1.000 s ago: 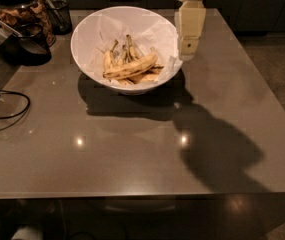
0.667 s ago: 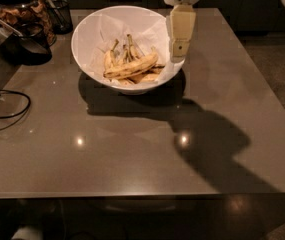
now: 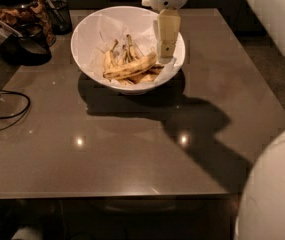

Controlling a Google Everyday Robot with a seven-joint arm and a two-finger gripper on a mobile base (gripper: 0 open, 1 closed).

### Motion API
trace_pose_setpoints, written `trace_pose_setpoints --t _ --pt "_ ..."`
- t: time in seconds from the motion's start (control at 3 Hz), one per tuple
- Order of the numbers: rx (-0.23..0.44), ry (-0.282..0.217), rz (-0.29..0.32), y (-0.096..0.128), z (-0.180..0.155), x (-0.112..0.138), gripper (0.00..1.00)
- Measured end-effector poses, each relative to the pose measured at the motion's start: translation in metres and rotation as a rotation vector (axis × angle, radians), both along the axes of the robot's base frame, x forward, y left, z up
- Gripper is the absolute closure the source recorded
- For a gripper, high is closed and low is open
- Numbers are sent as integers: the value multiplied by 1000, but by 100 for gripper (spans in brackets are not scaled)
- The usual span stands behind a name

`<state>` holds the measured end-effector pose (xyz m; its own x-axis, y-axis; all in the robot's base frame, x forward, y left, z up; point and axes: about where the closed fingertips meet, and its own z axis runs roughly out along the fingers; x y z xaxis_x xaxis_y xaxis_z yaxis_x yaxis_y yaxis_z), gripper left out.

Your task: Pick banana from white bowl

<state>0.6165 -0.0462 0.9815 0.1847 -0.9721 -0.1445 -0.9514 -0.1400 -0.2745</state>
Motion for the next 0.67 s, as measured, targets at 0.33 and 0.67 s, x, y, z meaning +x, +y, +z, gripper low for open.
trace_pose_setpoints --t 0.33,0.67 --pt "20 23 13 7 -7 8 8" --pt "37 41 13 10 -14 16 18"
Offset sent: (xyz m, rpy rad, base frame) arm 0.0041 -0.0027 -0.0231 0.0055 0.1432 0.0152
